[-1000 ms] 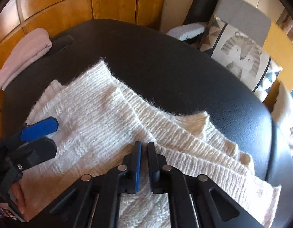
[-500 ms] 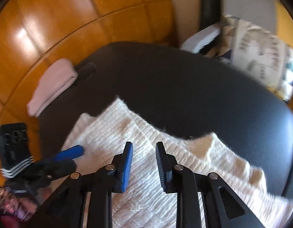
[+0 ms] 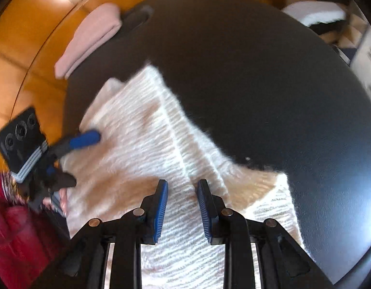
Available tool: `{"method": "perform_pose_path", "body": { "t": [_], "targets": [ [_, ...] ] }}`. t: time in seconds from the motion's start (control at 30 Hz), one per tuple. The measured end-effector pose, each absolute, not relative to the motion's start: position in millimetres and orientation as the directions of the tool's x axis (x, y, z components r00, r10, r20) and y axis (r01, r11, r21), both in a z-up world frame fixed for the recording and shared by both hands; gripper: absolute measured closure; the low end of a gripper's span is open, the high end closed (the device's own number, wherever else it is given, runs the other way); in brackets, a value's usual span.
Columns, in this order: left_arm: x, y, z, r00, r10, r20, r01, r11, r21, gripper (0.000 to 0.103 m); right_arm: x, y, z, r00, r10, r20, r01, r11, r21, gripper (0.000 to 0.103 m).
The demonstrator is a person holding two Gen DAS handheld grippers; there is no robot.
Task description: Fold clothes
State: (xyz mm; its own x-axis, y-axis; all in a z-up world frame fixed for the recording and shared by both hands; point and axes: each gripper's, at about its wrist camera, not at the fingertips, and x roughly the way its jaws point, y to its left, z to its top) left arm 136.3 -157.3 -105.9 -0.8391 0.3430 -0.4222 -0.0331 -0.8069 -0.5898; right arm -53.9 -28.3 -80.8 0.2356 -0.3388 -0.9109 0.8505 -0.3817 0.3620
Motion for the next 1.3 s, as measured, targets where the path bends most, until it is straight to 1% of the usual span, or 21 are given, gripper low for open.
{"method": "perform_pose_path", "body": {
  "t": [0.23, 0.5, 0.53, 0.57, 0.6, 0.67, 0.77, 0.8, 0.83, 0.9, 0.97, 1.03, 1.1, 1.23, 1.3],
  "targets": [
    [136.2, -157.5, -104.9, -0.838, 0.342, -0.425, -0.032, -0.809, -0.587, 0.030, -53.4, -32.8, -81.2, 0.251, -0.302, -0.920, 0.878, -0.330, 0.348, 0.078],
    [135.8, -155.6, -104.6, -0.839, 0.341, -0.424, -0.032, -0.809, -0.587, 0.030, -32.2, -44.4, -75.4, 0.118, -0.280, -0.953, 0.950, -0.248, 0.190, 0.078],
    [135.8, -155.5, -104.7, -0.839, 0.342, -0.423, -0.033, -0.808, -0.588, 0.030, -30.7, -44.5, -75.2, 0.105, -0.281, -0.954, 0.956, -0.237, 0.175, 0.080],
    [135.9, -155.1, -104.9, -0.839, 0.343, -0.423, -0.034, -0.808, -0.588, 0.030, -29.1, -44.5, -74.9, 0.093, -0.282, -0.955, 0.961, -0.227, 0.160, 0.085],
    [135.9, -154.2, -105.3, -0.839, 0.343, -0.423, -0.034, -0.808, -0.588, 0.030, -26.4, -44.5, -74.4, 0.076, -0.282, -0.956, 0.967, -0.214, 0.140, 0.093],
    [136.0, -153.9, -104.9, -0.838, 0.345, -0.423, -0.034, -0.807, -0.589, 0.030, -15.0, -44.8, -72.2, 0.000, -0.267, -0.964, 0.976, -0.208, 0.058, 0.096],
    [136.2, -153.6, -103.8, -0.837, 0.346, -0.423, -0.035, -0.806, -0.590, 0.030, -0.5, -46.0, -70.1, -0.158, -0.239, -0.958, 0.964, -0.248, -0.097, 0.097],
    [136.2, -153.8, -103.6, -0.837, 0.347, -0.424, -0.034, -0.806, -0.592, 0.030, 8.4, -46.9, -69.4, -0.235, -0.234, -0.944, 0.954, -0.242, -0.177, 0.098],
    [136.2, -153.9, -103.4, -0.837, 0.347, -0.423, -0.034, -0.805, -0.592, 0.030, 20.8, -47.9, -69.9, -0.338, -0.227, -0.913, 0.932, -0.213, -0.292, 0.098],
    [136.8, -153.7, -102.8, -0.838, 0.347, -0.422, -0.035, -0.805, -0.593, 0.030, 44.2, -49.6, -76.0, -0.557, -0.200, -0.806, 0.830, -0.157, -0.535, 0.099],
    [137.4, -152.9, -101.4, -0.838, 0.345, -0.423, -0.034, -0.806, -0.591, 0.030, 65.0, -48.5, -81.3, -0.677, -0.220, -0.702, 0.733, -0.112, -0.671, 0.099],
    [136.4, -151.4, -99.3, -0.835, 0.340, -0.433, -0.027, -0.811, -0.585, 0.030, 72.5, -45.3, -84.7, -0.748, -0.224, -0.625, 0.656, -0.103, -0.748, 0.099],
    [136.6, -151.7, -95.5, -0.829, 0.339, -0.444, -0.016, -0.809, -0.587, 0.030, 71.7, -43.4, -84.0, -0.790, -0.222, -0.571, 0.604, -0.122, -0.788, 0.099],
    [142.3, -156.0, -85.7, -0.826, 0.345, -0.446, 0.005, -0.786, -0.618, 0.030, 65.6, -48.8, -76.4, -0.815, -0.227, -0.533, 0.574, -0.198, -0.794, 0.099],
    [146.5, -159.9, -80.6, -0.830, 0.338, -0.443, 0.022, -0.774, -0.633, 0.030, 57.6, -54.3, -70.7, -0.818, -0.221, -0.531, 0.574, -0.252, -0.779, 0.099]
  ]
}}
